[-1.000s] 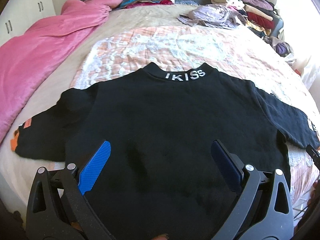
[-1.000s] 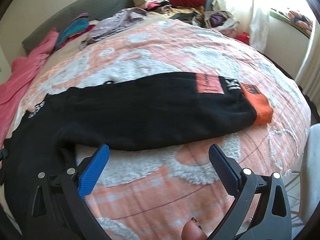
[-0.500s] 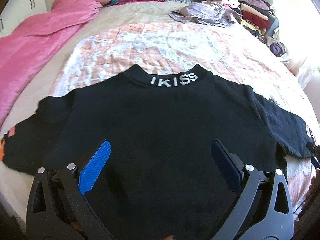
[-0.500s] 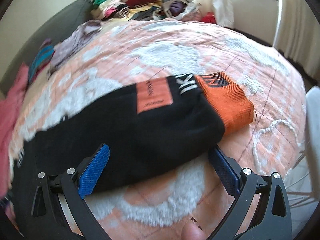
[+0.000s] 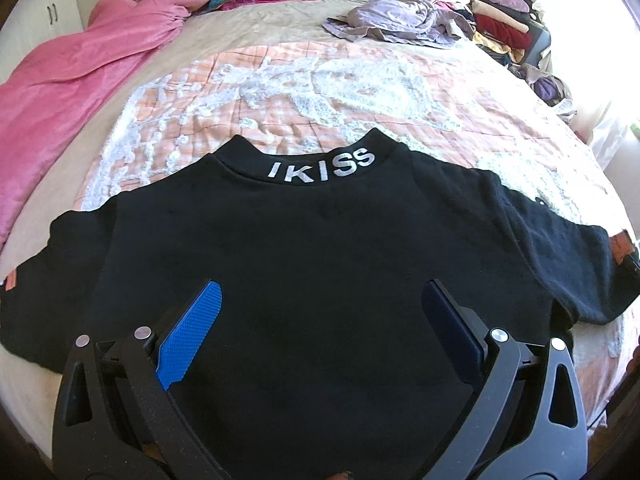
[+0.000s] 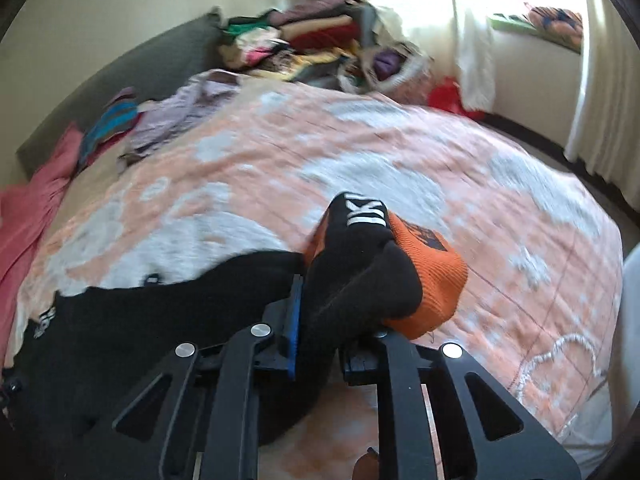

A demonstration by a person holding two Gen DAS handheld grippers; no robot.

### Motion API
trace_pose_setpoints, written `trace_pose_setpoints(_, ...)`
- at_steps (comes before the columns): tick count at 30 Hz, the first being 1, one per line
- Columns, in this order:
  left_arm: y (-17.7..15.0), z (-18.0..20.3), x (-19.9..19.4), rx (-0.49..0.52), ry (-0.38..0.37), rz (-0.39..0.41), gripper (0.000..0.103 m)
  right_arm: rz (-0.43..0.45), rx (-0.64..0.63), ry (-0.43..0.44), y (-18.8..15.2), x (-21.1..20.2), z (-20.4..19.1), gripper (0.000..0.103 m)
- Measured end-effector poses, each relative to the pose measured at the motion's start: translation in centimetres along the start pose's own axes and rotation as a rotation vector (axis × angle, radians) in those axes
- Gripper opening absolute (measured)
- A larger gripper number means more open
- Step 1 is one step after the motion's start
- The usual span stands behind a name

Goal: Fold small clothes
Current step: 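Lift the sleeve with the right gripper and carry it across the body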

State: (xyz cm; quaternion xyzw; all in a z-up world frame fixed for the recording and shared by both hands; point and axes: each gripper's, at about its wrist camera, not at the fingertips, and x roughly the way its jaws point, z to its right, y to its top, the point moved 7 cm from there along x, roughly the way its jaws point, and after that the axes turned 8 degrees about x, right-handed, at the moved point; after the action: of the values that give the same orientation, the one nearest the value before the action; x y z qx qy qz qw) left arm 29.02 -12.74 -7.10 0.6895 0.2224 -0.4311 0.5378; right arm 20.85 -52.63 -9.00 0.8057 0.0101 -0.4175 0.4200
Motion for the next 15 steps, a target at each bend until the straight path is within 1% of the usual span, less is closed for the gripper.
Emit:
trace_pose_setpoints(2, 0.2, 0.1, -0.3, -0.001, -0.009, 0.005, 0.094, 0.01, -0.04, 0.021, 0.3, -0.9, -1.8, 0.013)
trace_pose_setpoints(6, 0.7, 0.0, -1.3, -0.017, -0.036, 0.023, 0.094, 0.005, -0.11, 0.065, 0.6, -1.9, -5.6, 0.013)
trace_pose_setpoints(8, 0.8, -0.3, -1.7, -0.023, -0.037, 0.03, 0.094, 0.006, -0.138, 0.094, 0.6, -2.7, -7.2, 0.013)
trace_pose_setpoints(9, 0.9, -0.5, -1.9, -0.027, -0.038, 0.032, 0.094, 0.006, -0.163, 0.113, 0.5, -3.2, -8.6, 0.013)
trace_pose_setpoints(13, 1.0, -1.3, -2.6, -0.043, -0.036, 0.037, 0.094, 0.017, -0.247, 0.147, 0.1, -4.6, -12.4, 0.013)
trace_pose_setpoints(15, 1.0, -1.8, -3.0, -0.048, -0.036, 0.04, 0.094, 0.017, -0.268, 0.175, -0.2, -5.2, -13.9, 0.013)
